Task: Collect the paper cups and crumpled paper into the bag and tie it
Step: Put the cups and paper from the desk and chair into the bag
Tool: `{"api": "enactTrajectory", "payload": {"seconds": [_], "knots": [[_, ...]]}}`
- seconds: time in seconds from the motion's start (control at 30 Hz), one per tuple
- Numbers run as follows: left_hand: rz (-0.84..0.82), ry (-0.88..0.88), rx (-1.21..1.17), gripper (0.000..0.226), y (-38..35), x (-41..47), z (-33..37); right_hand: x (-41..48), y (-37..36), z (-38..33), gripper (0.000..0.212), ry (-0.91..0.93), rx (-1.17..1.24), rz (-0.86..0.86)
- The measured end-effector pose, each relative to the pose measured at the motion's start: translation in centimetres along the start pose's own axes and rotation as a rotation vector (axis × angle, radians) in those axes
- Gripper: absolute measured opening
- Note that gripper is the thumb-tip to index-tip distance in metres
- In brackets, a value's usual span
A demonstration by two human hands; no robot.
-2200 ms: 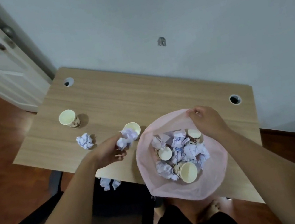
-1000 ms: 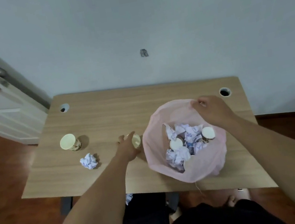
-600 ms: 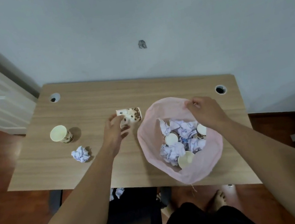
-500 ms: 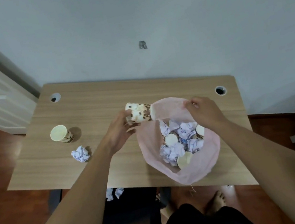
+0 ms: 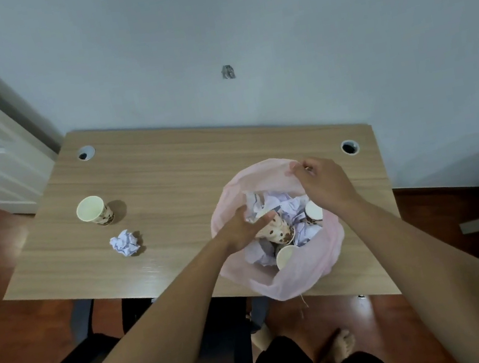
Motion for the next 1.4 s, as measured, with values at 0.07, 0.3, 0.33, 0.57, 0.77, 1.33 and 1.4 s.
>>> {"api": "enactTrajectory", "payload": {"seconds": [0.07, 0.3, 0.33, 0.57, 0.77, 1.33, 1.4], "knots": [[0.035, 0.009, 0.083, 0.118, 0.7, -0.6, -1.6, -0.6, 0.6, 0.6, 0.037, -0.006, -0.001, 0.023], [0.189, -0.042, 0.434, 0.062, 5.1, -6.5, -5.3, -3.0, 2.7, 2.4, 0.039, -0.014, -0.003, 0.099], [0.208, -0.054, 0.449, 0.064, 5.6, -7.5, -5.2, -3.3, 2.8, 2.4, 0.037, -0.001, -0.001, 0.101], [0.256, -0.13, 0.468, 0.101, 7.7, -12.9, -3.4, -4.7, 2.5, 0.8, 0.051, -0.007, 0.073, 0.156], [0.233, -0.159, 0.481, 0.103, 9.1, -16.4, -4.0, -5.2, 1.4, -2.2, 0.04, -0.019, 0.158, 0.177], [0.144, -0.184, 0.299, 0.084, 22.1, -14.0, -10.3, -2.9, -9.3, -14.0, 0.061, -0.124, 0.157, 0.154], [0.214, -0.218, 0.146, 0.038, 24.5, -12.9, -10.5, -2.8, -10.6, -14.6, 0.062, -0.148, 0.146, 0.154]]}}
Point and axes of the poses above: each hand's wrist, its own x-axis towards the middle knuckle, its own y-axis out of the back of the hand, z = x × y, the point moved 4 cm from there along x, towards the middle knuckle, and after that the axes turned 13 degrees about -x, right-handed, at the moved point
